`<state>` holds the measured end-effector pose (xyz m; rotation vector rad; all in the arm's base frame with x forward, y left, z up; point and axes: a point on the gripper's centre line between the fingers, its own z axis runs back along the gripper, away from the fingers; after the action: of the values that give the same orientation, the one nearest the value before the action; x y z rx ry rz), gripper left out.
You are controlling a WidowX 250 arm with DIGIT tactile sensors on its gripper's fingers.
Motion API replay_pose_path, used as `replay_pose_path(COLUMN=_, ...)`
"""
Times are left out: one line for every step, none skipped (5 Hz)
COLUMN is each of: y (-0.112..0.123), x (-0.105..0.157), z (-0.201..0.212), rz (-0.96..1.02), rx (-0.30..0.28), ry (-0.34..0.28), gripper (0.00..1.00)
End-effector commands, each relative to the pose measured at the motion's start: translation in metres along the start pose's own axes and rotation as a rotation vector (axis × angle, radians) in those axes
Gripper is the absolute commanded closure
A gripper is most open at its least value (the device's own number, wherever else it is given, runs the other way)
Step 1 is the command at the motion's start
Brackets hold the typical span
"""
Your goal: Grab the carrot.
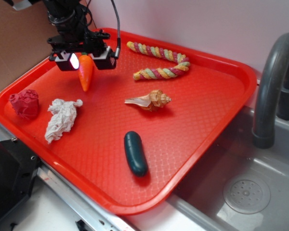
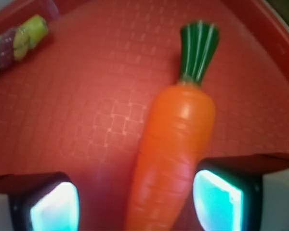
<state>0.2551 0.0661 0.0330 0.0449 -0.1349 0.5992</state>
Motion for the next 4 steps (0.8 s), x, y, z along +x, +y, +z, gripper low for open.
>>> replay_pose_path(y=0.001, x=0.016, z=-0.01, rz=-0.01, rx=-0.048, ry=0.024, gripper=0.23)
replay_pose_path(y=0.0, x=0.015, z=-0.015, rz=-0.007, rx=-0.062, ry=0.029, gripper=1.0)
replay_pose_path(y=0.001, x=0.016, z=-0.002, rz=-0.049, rx=-0.053, ry=0.05, gripper=1.0)
replay_pose_path(y=-0.003, x=0.013, z=0.022, rz=-0.085, rx=-0.025, ry=0.036, gripper=1.0)
